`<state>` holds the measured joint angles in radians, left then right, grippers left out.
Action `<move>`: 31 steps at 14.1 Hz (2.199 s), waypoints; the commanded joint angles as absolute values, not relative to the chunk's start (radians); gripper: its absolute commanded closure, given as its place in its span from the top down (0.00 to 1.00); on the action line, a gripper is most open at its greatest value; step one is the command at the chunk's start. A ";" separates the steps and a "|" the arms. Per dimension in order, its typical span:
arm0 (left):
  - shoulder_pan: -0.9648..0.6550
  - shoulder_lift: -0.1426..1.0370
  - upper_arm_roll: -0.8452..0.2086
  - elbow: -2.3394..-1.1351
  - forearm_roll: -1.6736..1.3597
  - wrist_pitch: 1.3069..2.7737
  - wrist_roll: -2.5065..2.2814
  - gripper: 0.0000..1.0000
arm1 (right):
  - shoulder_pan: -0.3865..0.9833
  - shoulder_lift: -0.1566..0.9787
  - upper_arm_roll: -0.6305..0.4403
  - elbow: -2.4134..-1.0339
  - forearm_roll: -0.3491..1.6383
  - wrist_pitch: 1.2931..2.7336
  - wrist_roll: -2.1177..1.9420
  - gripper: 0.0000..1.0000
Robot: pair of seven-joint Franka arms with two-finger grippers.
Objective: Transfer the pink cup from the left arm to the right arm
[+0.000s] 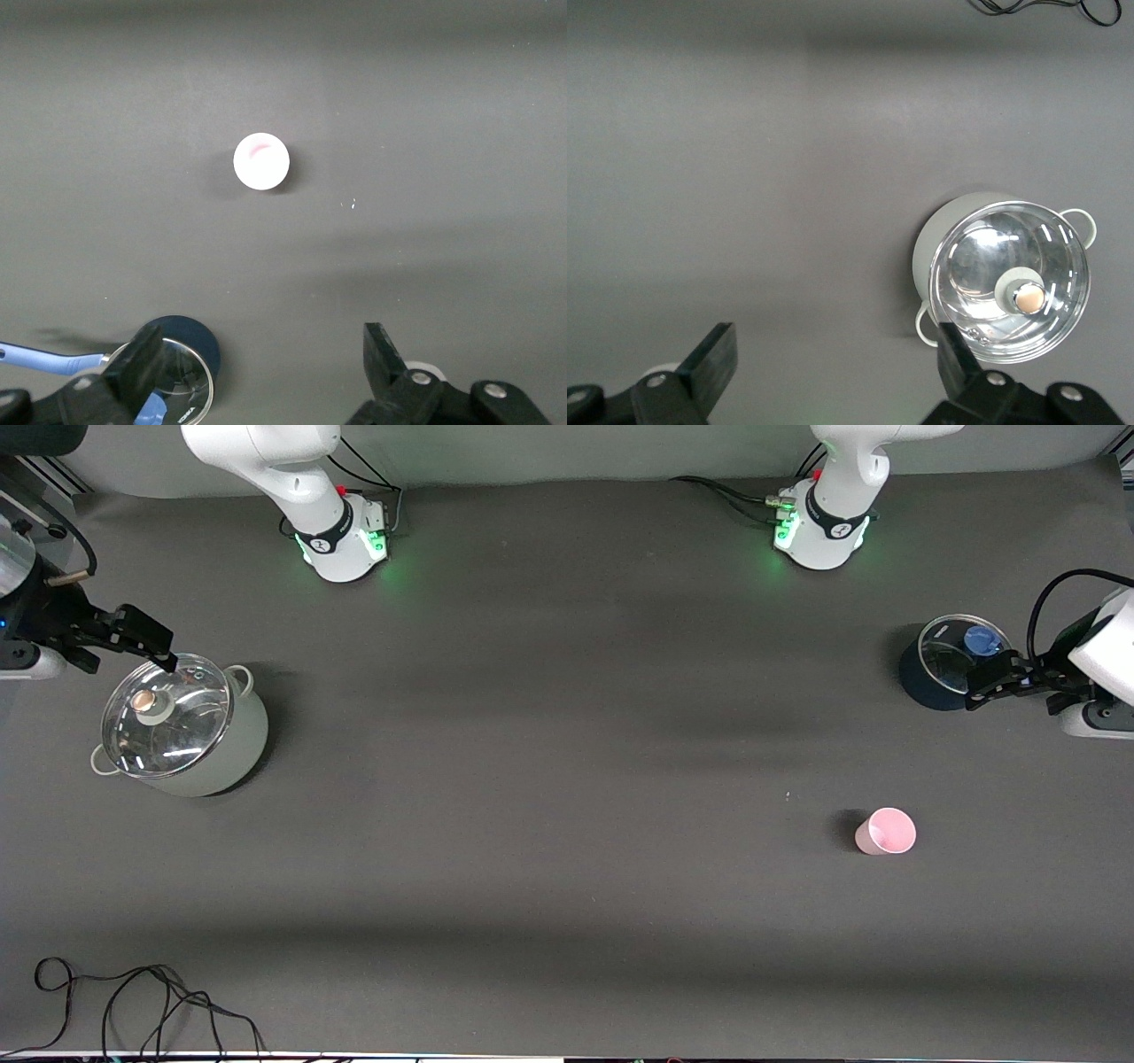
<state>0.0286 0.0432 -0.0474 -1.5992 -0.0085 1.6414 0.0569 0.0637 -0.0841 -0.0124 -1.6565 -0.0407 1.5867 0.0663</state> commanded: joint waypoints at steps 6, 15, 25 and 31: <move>0.063 0.127 -0.037 -1.459 -0.012 1.624 0.306 1.00 | 0.066 -0.058 -0.015 -1.608 -0.048 1.551 0.048 1.00; 0.288 0.235 -0.037 -1.453 -0.326 1.647 0.924 1.00 | 0.069 -0.020 -0.014 -1.597 -0.048 1.531 0.049 1.00; 0.500 0.488 -0.040 -1.466 -0.679 1.652 1.576 1.00 | 0.068 -0.017 -0.015 -1.598 -0.048 1.531 0.048 1.00; 0.522 0.689 -0.040 -1.486 -0.903 1.658 1.938 0.99 | 0.067 -0.015 -0.015 -1.598 -0.048 1.529 0.048 1.00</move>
